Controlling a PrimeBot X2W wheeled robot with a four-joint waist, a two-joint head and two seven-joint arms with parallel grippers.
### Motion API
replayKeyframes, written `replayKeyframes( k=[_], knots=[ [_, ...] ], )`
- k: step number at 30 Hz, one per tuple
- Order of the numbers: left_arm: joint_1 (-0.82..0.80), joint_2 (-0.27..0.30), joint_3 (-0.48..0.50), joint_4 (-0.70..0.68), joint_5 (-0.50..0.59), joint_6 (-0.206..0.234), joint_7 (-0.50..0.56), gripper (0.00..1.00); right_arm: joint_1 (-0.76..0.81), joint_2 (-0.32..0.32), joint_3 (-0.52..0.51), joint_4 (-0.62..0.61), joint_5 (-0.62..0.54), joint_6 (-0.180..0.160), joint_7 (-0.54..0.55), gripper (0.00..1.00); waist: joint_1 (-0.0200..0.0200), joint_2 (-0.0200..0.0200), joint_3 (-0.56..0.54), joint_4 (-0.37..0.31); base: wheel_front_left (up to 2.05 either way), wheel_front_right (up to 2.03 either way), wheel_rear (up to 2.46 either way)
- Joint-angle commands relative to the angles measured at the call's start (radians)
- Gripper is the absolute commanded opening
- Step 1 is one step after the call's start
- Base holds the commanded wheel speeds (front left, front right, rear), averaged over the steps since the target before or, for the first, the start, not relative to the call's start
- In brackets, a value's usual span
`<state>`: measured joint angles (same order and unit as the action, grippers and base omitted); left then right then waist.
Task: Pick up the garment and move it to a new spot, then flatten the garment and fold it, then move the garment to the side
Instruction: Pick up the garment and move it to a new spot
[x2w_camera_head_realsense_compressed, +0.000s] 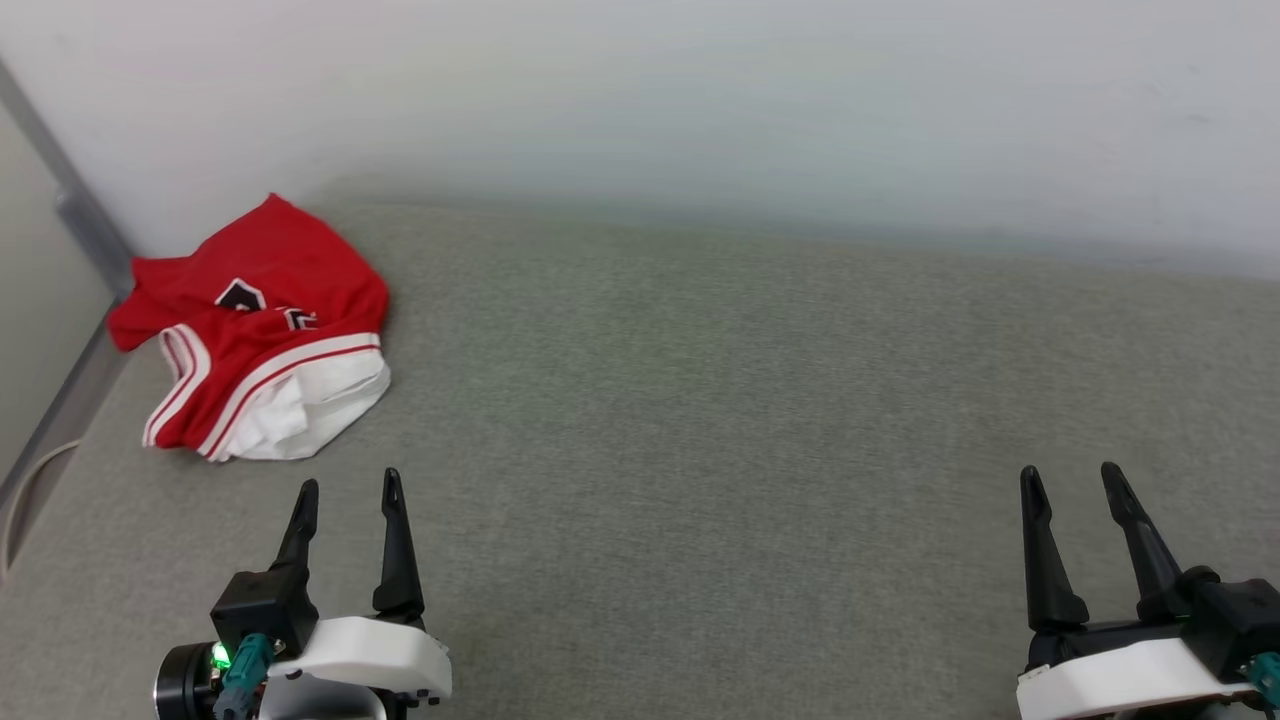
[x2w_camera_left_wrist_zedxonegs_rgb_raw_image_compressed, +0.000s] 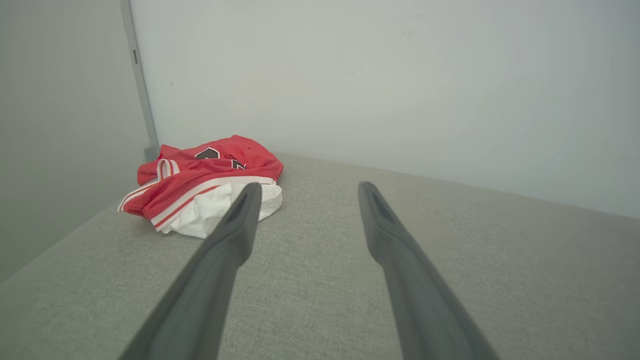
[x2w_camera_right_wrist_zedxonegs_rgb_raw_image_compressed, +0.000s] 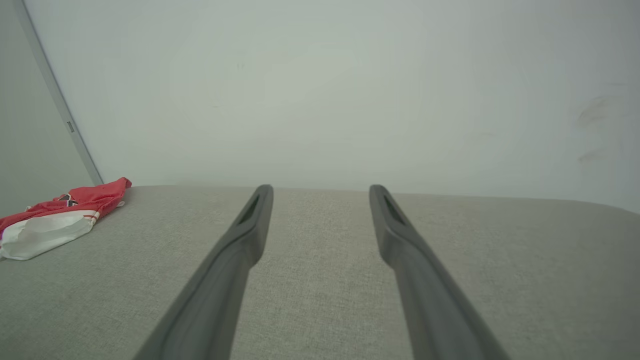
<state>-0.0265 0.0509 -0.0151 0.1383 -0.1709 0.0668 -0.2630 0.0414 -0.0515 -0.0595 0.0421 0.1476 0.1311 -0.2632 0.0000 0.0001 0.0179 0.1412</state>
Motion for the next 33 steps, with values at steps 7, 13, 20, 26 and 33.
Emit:
replayKeyframes(
  k=[7, 13, 20, 26, 33],
  knots=[
    [-0.013, -0.001, 0.014, -0.002, 0.017, 0.018, -0.003, 1.0, 0.003, 0.002, 0.009, 0.0, -0.012, -0.001, -0.002, 1.0, 0.0, -0.0001, 0.014, 0.116, 0.0, 0.0, 0.0],
    [-0.013, -0.001, 0.022, -0.003, 0.016, 0.022, -0.003, 1.0, -0.006, 0.002, 0.018, -0.001, -0.025, -0.001, -0.002, 1.0, 0.0, -0.0001, 0.022, 0.2, 0.0, 0.0, 0.0],
    [-0.001, -0.001, 0.033, -0.001, 0.009, 0.03, -0.003, 1.0, -0.008, 0.002, 0.03, -0.001, -0.036, -0.001, -0.002, 1.0, 0.0, -0.0001, 0.024, 0.29, 0.0, 0.0, 0.0],
    [0.006, -0.001, 0.044, 0.002, -0.009, 0.035, -0.003, 1.0, -0.015, 0.002, 0.046, -0.003, -0.046, -0.001, -0.002, 1.0, 0.0, -0.0001, 0.029, 0.344, 0.0, 0.0, 0.0],
    [0.016, -0.001, 0.049, 0.0, -0.017, 0.039, -0.003, 1.0, -0.016, 0.002, 0.053, 0.0, -0.048, -0.001, -0.002, 1.0, 0.0, -0.0001, 0.032, 0.371, 0.0, 0.0, 0.0]
  ],
)
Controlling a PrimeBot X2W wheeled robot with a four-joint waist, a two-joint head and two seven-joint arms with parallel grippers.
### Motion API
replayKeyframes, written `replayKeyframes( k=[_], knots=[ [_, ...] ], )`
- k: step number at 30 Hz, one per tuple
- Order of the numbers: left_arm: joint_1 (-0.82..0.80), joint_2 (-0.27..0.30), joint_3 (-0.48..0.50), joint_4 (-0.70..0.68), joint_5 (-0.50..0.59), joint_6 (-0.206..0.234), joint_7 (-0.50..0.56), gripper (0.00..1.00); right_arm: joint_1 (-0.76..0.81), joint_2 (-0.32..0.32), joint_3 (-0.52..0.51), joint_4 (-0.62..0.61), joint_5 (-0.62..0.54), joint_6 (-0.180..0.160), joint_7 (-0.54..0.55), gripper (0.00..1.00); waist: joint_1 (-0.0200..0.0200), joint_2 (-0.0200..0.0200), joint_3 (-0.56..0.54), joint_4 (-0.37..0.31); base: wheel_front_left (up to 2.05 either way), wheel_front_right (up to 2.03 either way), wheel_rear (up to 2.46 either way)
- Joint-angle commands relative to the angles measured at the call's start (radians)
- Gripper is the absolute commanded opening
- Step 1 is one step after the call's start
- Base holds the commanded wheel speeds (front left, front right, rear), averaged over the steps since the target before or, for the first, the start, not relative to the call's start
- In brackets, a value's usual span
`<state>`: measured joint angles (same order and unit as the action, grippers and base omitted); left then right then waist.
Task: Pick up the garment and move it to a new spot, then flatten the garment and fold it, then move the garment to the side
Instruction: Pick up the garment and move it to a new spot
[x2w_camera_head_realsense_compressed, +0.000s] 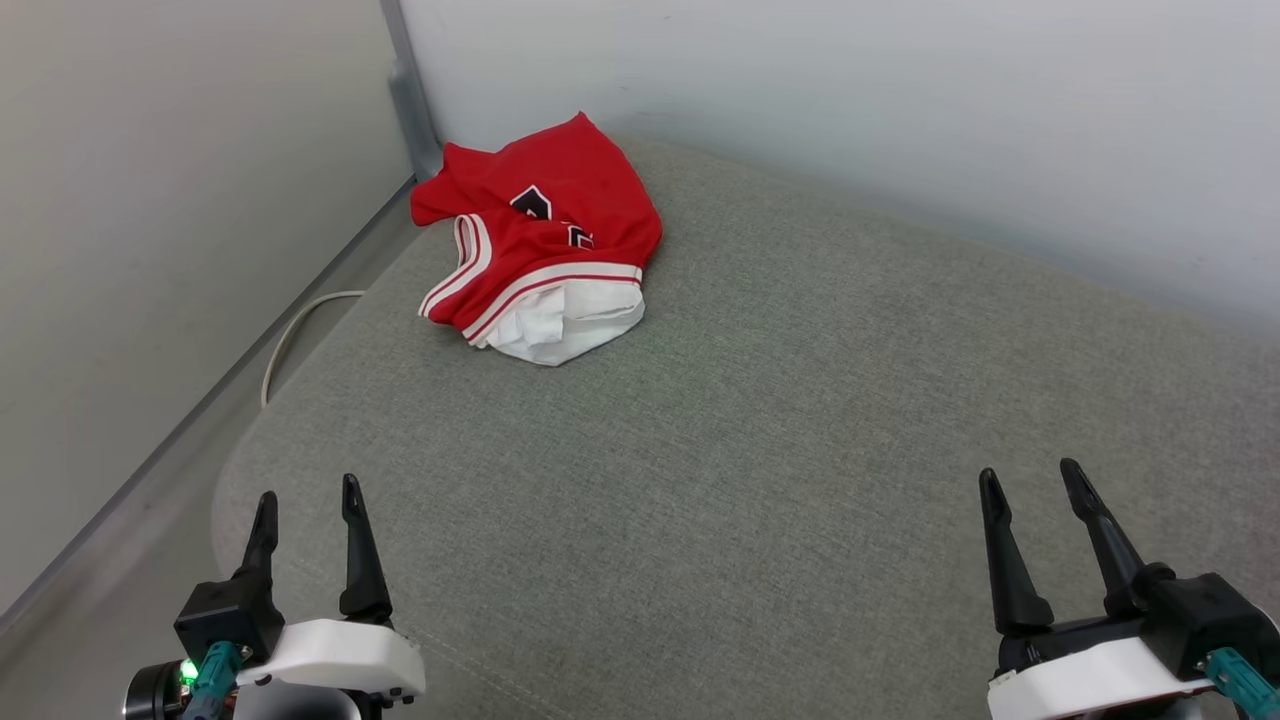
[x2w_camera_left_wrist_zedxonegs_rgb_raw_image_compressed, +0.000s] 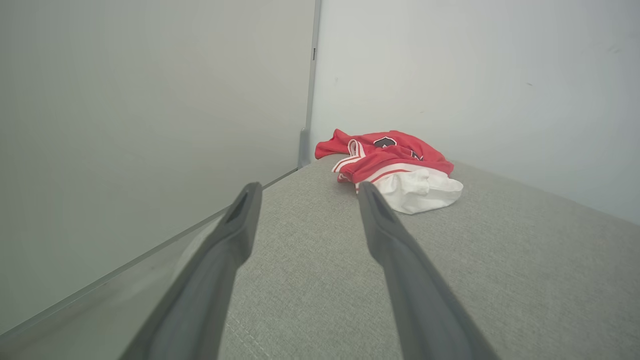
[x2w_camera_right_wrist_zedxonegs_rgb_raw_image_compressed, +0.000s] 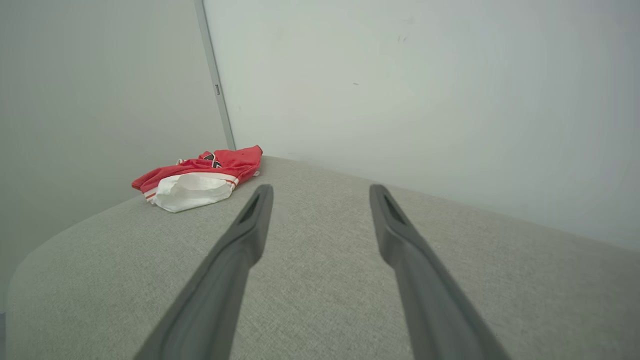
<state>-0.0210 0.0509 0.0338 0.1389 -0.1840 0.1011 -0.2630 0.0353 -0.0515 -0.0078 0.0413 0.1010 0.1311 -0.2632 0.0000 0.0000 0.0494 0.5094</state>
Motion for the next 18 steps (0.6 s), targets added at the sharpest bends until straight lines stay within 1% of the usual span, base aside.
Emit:
replayKeyframes(
  k=[1, 6, 10, 14, 18],
  knots=[
    [0.01, -0.001, 0.001, 0.0, -0.004, 0.005, -0.003, 1.0, -0.009, 0.002, 0.002, 0.001, -0.002, -0.001, -0.002, 1.0, 0.0, 0.0, 0.002, 0.005, 0.0, 0.0, 0.0],
    [0.013, -0.001, 0.007, 0.001, -0.007, 0.006, -0.003, 1.0, -0.009, 0.002, 0.008, 0.005, -0.002, -0.001, -0.002, 1.0, 0.0, 0.0, 0.003, 0.003, 0.0, 0.0, 0.0],
    [-0.011, -0.001, 0.011, 0.011, -0.005, -0.007, -0.003, 1.0, -0.014, 0.002, 0.009, 0.004, -0.005, -0.001, -0.002, 1.0, 0.0, 0.0, 0.008, -0.006, 0.0, 0.0, 0.0],
    [-0.073, 0.001, 0.026, 0.027, 0.03, -0.04, -0.003, 1.0, -0.022, 0.002, 0.017, -0.004, -0.018, -0.001, -0.002, 1.0, 0.0, 0.0, 0.024, -0.027, 0.0, 0.0, 0.0],
    [-0.172, 0.021, 0.057, 0.049, 0.035, -0.093, -0.003, 1.0, -0.049, 0.002, 0.032, -0.016, -0.044, -0.001, -0.002, 1.0, 0.0, 0.0, 0.062, -0.061, 0.0, 0.0, 0.0]
  ],
)
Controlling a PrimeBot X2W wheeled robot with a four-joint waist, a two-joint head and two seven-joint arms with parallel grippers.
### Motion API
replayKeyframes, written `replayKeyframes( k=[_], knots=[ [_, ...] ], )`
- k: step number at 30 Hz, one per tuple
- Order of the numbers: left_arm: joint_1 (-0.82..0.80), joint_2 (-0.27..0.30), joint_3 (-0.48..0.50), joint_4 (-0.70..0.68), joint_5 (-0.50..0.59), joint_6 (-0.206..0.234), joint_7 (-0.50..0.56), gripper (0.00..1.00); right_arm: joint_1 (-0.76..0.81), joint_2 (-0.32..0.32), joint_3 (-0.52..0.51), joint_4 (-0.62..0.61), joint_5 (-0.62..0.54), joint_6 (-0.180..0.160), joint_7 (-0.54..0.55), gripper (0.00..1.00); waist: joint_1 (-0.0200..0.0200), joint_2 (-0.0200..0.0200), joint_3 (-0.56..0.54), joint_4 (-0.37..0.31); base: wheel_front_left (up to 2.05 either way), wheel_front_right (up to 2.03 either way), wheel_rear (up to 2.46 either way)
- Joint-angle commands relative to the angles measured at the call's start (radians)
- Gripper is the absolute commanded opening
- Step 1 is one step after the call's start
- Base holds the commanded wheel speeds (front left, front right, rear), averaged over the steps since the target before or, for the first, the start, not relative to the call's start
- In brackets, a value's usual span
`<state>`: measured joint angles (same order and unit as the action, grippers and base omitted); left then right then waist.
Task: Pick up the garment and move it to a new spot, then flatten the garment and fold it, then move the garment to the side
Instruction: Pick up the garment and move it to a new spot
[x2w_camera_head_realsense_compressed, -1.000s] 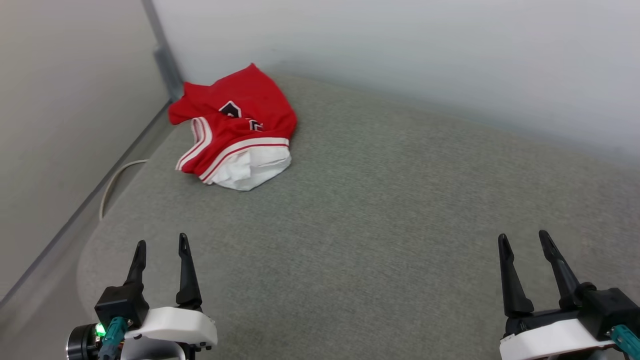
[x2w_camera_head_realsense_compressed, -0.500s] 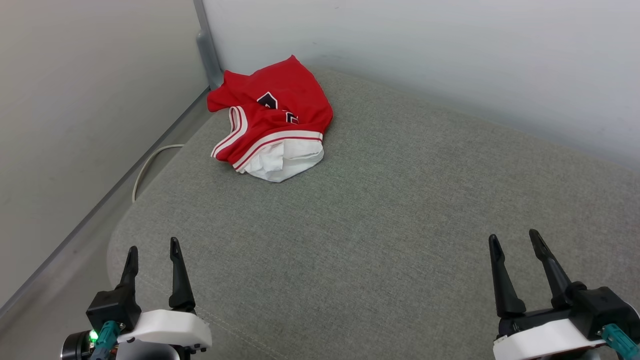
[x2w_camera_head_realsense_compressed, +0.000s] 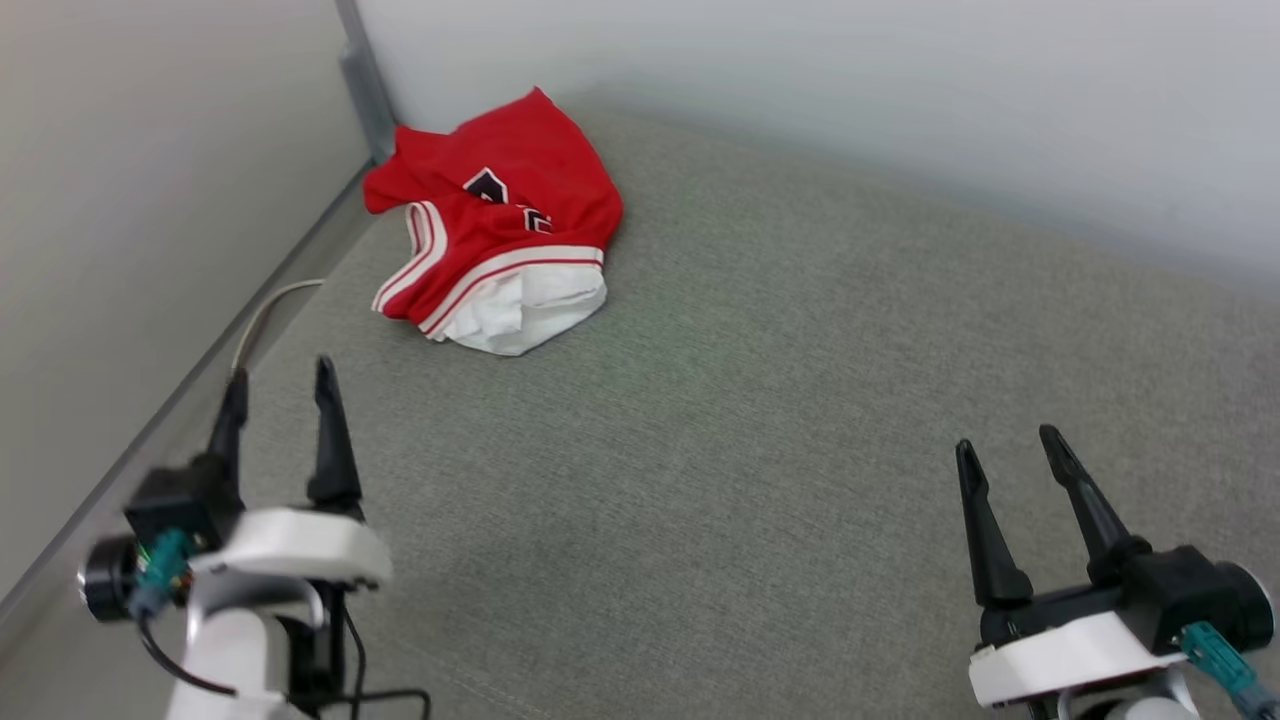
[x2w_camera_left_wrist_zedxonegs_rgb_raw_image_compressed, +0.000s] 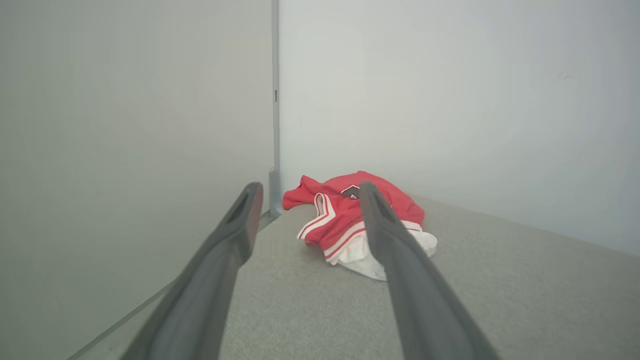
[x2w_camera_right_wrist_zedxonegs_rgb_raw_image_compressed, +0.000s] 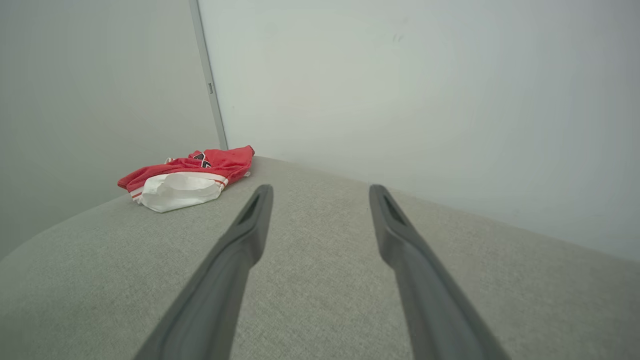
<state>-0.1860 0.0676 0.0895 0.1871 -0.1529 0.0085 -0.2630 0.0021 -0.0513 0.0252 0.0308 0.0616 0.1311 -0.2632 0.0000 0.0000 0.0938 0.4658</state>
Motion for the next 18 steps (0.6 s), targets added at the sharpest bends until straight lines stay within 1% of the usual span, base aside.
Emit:
replayKeyframes(
  k=[1, 4, 9, 14, 18],
  knots=[
    [-0.038, 0.01, 0.013, 0.01, 0.003, -0.01, -0.003, 1.0, -0.021, 0.002, 0.005, -0.009, -0.013, -0.001, -0.002, 1.0, 0.0, 0.0, 0.031, -0.028, 0.0, 0.0, 0.0],
    [-0.139, 0.031, 0.049, 0.049, -0.012, -0.046, -0.003, 1.0, -0.045, 0.002, 0.022, -0.022, -0.036, -0.001, -0.002, 1.0, 0.0, 0.0, 0.077, -0.064, 0.0, 0.0, 0.0],
    [-0.309, 0.084, 0.103, 0.103, -0.039, -0.091, -0.003, 1.0, -0.088, -0.001, 0.023, -0.057, -0.073, -0.001, -0.002, 1.0, 0.0, 0.0, 0.162, -0.12, 0.0, 0.0, 0.0],
    [-0.464, 0.168, 0.12, 0.196, -0.076, -0.123, -0.003, 1.0, -0.126, -0.02, 0.017, -0.103, -0.09, -0.001, -0.002, 1.0, 0.0, 0.0, 0.241, -0.165, 0.0, 0.0, 0.0],
    [-0.581, 0.248, 0.083, 0.293, -0.115, -0.135, 0.041, 1.0, -0.152, -0.035, 0.007, -0.14, -0.1, -0.001, -0.002, 1.0, 0.0, 0.0, 0.292, -0.188, 0.0, 0.0, 0.0]
  ],
)
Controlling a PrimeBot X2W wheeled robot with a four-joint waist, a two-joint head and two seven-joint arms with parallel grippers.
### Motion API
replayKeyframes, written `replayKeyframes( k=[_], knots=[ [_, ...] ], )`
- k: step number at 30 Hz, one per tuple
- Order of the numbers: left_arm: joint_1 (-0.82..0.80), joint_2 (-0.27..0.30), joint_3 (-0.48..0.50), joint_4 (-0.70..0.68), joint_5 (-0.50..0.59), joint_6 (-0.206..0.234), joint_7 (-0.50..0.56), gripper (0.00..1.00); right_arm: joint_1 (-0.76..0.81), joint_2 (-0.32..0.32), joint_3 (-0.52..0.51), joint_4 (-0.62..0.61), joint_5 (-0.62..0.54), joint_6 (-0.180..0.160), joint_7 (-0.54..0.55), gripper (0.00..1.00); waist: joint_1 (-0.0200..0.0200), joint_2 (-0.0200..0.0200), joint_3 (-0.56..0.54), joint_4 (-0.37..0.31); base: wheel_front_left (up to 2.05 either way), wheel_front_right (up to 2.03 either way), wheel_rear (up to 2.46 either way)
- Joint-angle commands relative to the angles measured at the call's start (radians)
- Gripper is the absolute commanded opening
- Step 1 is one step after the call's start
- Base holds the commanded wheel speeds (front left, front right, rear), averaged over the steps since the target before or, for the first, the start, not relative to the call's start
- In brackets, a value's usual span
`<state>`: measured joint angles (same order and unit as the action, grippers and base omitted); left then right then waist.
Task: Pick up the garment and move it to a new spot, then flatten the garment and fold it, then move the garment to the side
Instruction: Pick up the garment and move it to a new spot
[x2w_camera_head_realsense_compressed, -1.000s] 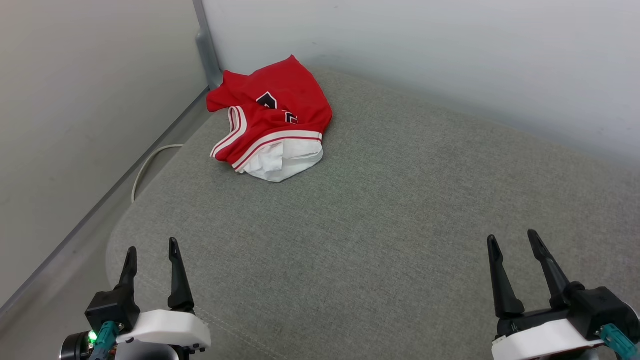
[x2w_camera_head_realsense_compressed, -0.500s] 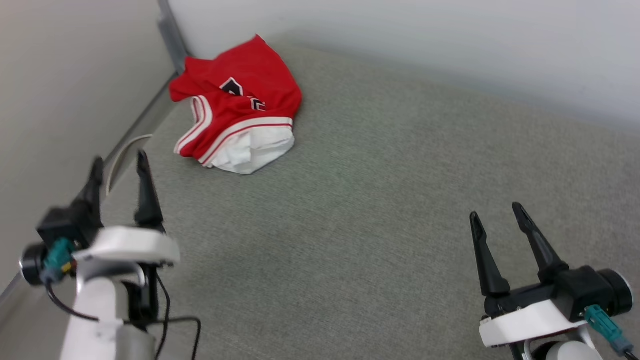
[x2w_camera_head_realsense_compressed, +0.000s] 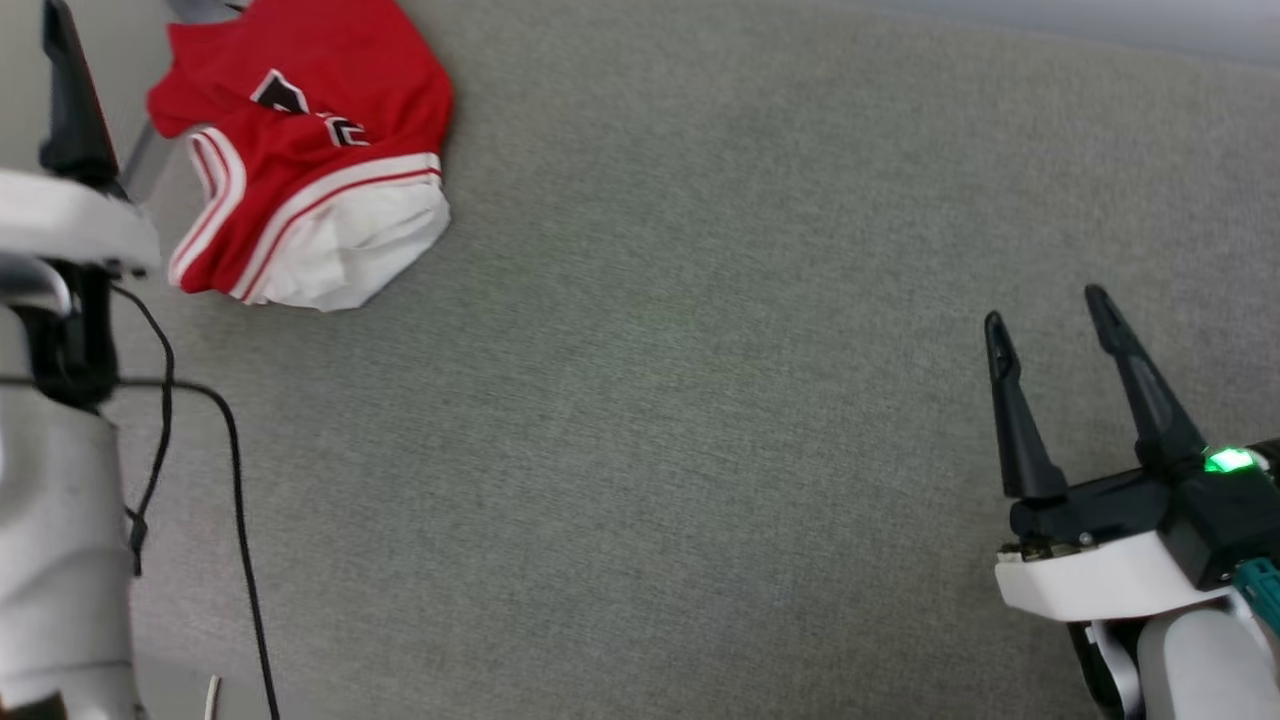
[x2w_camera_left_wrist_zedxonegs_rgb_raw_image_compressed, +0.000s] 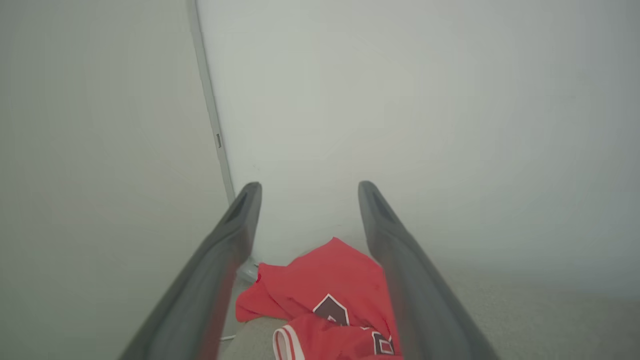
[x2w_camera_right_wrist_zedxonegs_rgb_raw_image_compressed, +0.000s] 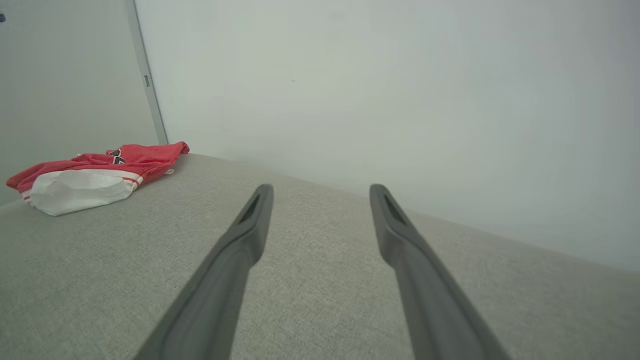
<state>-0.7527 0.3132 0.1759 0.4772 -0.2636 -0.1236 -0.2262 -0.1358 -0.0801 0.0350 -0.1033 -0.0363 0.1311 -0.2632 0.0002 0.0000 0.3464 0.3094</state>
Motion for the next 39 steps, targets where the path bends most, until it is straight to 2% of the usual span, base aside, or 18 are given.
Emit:
replayKeyframes(
  k=[1, 4, 9, 15, 21, 27, 33, 34, 35, 39],
  knots=[
    [-0.039, 0.02, -0.017, 0.027, -0.018, -0.004, 0.033, 1.0, -0.021, -0.008, -0.003, -0.016, -0.004, -0.001, -0.002, 1.0, -0.0002, 0.0, 0.05, -0.036, 0.0, 0.0, 0.0],
    [-0.108, 0.081, -0.085, 0.083, -0.064, -0.005, 0.129, 1.0, -0.038, -0.012, -0.001, -0.036, -0.008, -0.001, -0.002, 1.0, -0.0002, 0.0, 0.08, -0.051, 0.0, 0.0, 0.0],
    [-0.184, 0.17, -0.229, 0.142, -0.182, -0.005, 0.353, 1.0, -0.059, -0.015, 0.004, -0.054, -0.003, -0.001, -0.002, 1.0, -0.0002, 0.0, 0.117, -0.075, 0.0, 0.0, 0.0],
    [-0.221, 0.23, -0.368, 0.163, -0.332, -0.005, 0.585, 1.0, -0.068, -0.022, -0.003, -0.066, -0.008, -0.001, -0.002, 1.0, -0.0002, 0.0, 0.155, -0.092, 0.0, 0.0, 0.0],
    [-0.225, 0.255, -0.496, 0.198, -0.446, -0.005, 0.784, 1.0, -0.073, -0.029, -0.008, -0.069, -0.005, -0.001, -0.002, 1.0, -0.0002, 0.0, 0.187, -0.1, 0.0, 0.0, 0.0],
    [-0.21, 0.272, -0.601, 0.243, -0.511, -0.005, 0.886, 1.0, -0.088, -0.029, -0.006, -0.068, 0.002, -0.001, -0.002, 1.0, -0.0002, 0.0, 0.21, -0.109, 0.0, 0.0, 0.0],
    [-0.189, 0.237, -0.701, 0.315, -0.552, -0.005, 0.883, 1.0, -0.094, -0.029, -0.003, -0.058, 0.01, -0.001, -0.002, 1.0, -0.0002, 0.0, 0.223, -0.111, 0.0, 0.0, 0.0],
    [-0.19, 0.237, -0.714, 0.315, -0.555, -0.005, 0.874, 0.55, -0.095, -0.029, -0.002, -0.056, 0.011, -0.001, -0.002, 1.0, -0.0002, 0.0, 0.221, -0.11, 0.0, 0.0, 0.0],
    [-0.198, 0.242, -0.728, 0.315, -0.554, -0.005, 0.859, 0.0, -0.094, -0.028, -0.003, -0.053, 0.012, -0.001, -0.002, 1.0, -0.0002, 0.0, 0.218, -0.11, 0.0, 0.0, 0.0],
    [-0.233, 0.271, -0.762, 0.299, -0.562, -0.005, 0.796, 0.0, -0.091, -0.022, -0.002, -0.041, 0.018, -0.001, -0.002, 1.0, -0.0002, 0.0, 0.191, -0.107, 0.0, 0.0, 0.0]
  ],
)
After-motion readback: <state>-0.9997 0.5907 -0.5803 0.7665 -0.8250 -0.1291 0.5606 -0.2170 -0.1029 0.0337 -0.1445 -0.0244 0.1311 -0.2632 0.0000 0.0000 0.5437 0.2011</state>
